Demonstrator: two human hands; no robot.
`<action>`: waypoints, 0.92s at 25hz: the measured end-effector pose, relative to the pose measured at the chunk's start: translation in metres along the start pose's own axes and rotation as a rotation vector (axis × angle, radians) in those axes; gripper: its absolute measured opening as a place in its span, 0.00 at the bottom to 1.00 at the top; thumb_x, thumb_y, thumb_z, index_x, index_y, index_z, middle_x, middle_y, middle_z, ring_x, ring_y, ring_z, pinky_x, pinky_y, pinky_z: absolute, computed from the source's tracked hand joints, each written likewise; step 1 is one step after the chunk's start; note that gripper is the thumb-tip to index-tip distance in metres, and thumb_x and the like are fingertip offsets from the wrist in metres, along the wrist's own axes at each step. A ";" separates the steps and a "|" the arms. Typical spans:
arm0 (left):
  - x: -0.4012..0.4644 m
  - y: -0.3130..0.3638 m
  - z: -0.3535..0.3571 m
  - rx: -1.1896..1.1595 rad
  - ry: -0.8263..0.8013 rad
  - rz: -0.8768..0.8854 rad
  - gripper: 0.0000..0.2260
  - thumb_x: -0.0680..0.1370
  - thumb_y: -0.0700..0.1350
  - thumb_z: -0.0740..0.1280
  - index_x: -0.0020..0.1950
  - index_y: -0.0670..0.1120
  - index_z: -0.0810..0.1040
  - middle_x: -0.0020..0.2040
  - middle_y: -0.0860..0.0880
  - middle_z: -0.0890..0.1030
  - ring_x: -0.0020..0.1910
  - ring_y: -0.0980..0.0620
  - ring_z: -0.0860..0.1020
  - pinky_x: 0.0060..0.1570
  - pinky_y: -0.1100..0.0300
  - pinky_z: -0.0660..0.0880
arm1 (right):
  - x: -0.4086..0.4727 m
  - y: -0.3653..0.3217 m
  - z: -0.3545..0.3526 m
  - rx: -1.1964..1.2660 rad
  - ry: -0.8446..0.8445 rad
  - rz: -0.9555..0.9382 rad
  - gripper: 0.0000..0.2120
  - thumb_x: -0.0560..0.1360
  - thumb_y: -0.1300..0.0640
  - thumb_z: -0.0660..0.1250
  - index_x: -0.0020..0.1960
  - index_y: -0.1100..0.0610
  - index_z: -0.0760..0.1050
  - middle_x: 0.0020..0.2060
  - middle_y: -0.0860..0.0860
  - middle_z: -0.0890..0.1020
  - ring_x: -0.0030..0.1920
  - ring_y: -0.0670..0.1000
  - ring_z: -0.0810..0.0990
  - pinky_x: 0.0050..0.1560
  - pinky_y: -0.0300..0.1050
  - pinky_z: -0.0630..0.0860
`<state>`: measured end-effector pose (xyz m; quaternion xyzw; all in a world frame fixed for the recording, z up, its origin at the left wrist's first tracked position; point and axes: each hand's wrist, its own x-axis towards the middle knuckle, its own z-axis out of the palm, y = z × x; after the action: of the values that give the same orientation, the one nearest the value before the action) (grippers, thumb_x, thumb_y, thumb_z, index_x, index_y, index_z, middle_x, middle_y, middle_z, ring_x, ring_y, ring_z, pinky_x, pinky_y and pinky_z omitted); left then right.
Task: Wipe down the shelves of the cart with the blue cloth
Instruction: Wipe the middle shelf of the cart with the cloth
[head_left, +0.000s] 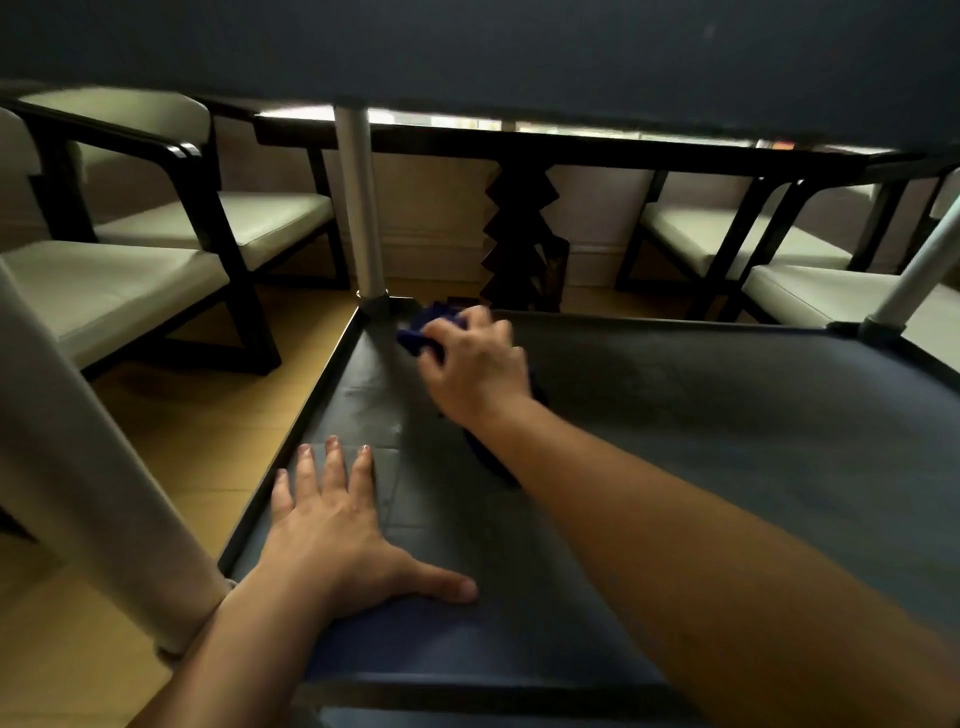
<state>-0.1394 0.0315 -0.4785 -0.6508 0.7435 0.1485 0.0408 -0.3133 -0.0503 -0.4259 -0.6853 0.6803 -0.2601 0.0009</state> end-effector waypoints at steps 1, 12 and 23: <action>0.001 0.000 0.000 0.001 -0.003 -0.004 0.85 0.34 0.91 0.53 0.83 0.51 0.32 0.84 0.43 0.30 0.80 0.40 0.28 0.79 0.39 0.31 | 0.005 -0.012 0.014 -0.035 -0.114 -0.024 0.18 0.77 0.39 0.59 0.63 0.42 0.75 0.64 0.56 0.72 0.62 0.64 0.70 0.59 0.66 0.70; 0.001 0.000 -0.002 -0.003 0.013 -0.002 0.85 0.34 0.91 0.52 0.83 0.51 0.33 0.84 0.44 0.31 0.81 0.41 0.29 0.80 0.41 0.31 | 0.017 0.057 0.027 -0.123 -0.237 0.088 0.15 0.74 0.40 0.63 0.60 0.40 0.74 0.58 0.53 0.73 0.54 0.61 0.76 0.47 0.54 0.75; 0.000 0.002 -0.006 -0.003 0.023 -0.002 0.85 0.34 0.91 0.55 0.84 0.51 0.36 0.85 0.44 0.34 0.82 0.40 0.31 0.80 0.40 0.32 | -0.034 0.195 -0.061 -0.255 -0.113 0.589 0.14 0.80 0.49 0.62 0.65 0.45 0.74 0.63 0.59 0.77 0.60 0.66 0.77 0.58 0.56 0.77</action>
<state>-0.1405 0.0301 -0.4727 -0.6533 0.7430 0.1420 0.0317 -0.5145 -0.0112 -0.4548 -0.4668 0.8753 -0.1228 0.0282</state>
